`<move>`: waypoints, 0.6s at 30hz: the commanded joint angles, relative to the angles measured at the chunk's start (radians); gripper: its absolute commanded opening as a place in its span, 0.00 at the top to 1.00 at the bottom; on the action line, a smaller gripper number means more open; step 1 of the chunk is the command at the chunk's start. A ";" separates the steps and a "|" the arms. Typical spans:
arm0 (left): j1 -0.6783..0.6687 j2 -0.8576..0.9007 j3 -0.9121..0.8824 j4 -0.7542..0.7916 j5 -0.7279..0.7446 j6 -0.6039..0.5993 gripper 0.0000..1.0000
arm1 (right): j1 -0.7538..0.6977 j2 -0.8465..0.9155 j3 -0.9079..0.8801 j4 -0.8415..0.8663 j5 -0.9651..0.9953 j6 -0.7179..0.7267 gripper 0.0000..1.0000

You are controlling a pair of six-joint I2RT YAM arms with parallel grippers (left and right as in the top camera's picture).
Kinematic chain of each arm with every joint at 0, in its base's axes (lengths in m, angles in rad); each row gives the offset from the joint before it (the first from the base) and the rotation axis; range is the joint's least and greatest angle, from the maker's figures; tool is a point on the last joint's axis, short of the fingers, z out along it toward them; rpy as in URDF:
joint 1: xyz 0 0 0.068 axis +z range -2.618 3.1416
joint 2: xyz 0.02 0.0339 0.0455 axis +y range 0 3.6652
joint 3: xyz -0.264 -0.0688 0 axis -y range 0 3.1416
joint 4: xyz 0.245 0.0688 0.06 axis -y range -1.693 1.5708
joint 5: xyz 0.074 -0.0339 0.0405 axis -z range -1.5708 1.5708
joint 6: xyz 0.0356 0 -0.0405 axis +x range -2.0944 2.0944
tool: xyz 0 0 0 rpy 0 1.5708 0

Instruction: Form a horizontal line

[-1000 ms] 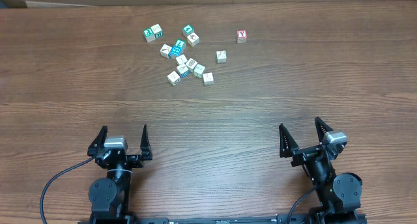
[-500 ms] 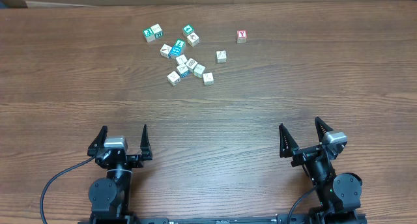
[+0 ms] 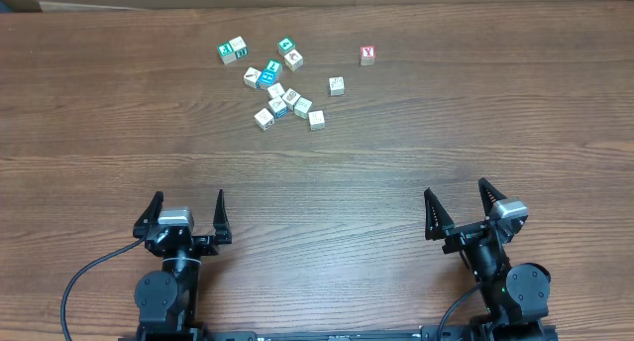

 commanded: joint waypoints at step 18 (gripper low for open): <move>-0.006 -0.011 -0.003 0.072 0.042 0.034 0.01 | -0.004 -0.005 -0.010 0.003 0.007 0.002 0.00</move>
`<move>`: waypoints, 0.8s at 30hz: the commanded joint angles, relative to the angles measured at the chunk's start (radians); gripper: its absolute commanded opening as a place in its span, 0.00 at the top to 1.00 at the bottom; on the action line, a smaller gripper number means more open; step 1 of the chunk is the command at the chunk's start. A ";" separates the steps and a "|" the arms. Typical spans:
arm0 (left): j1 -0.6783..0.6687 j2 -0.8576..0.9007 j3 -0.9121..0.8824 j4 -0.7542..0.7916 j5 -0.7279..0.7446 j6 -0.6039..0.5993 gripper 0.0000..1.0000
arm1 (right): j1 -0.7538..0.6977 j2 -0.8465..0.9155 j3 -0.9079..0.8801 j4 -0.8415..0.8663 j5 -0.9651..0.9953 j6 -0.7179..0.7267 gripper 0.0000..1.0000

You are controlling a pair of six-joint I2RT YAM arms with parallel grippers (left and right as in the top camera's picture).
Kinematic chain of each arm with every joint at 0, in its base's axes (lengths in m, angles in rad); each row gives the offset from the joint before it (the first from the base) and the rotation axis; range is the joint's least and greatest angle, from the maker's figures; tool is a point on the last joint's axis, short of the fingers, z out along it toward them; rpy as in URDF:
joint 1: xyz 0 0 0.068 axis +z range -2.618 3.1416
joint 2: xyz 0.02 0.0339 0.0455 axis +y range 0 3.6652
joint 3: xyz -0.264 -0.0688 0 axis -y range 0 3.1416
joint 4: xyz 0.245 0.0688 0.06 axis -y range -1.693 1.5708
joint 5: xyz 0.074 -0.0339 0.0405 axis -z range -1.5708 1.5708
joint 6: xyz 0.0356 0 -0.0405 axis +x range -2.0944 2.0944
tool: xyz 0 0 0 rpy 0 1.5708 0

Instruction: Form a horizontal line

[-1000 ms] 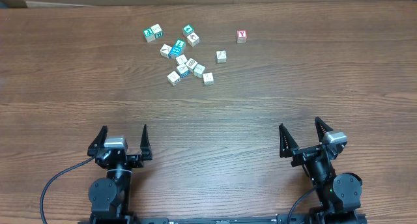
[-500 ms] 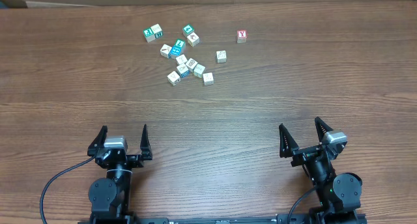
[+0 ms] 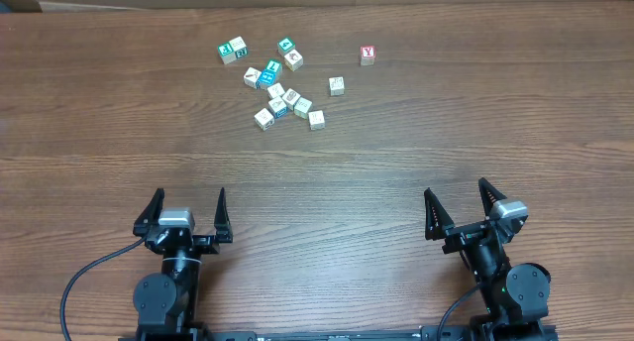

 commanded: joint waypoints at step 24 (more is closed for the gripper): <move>-0.006 0.042 0.569 0.372 0.325 -0.067 0.01 | -0.003 -0.005 -0.010 0.003 0.008 0.002 0.00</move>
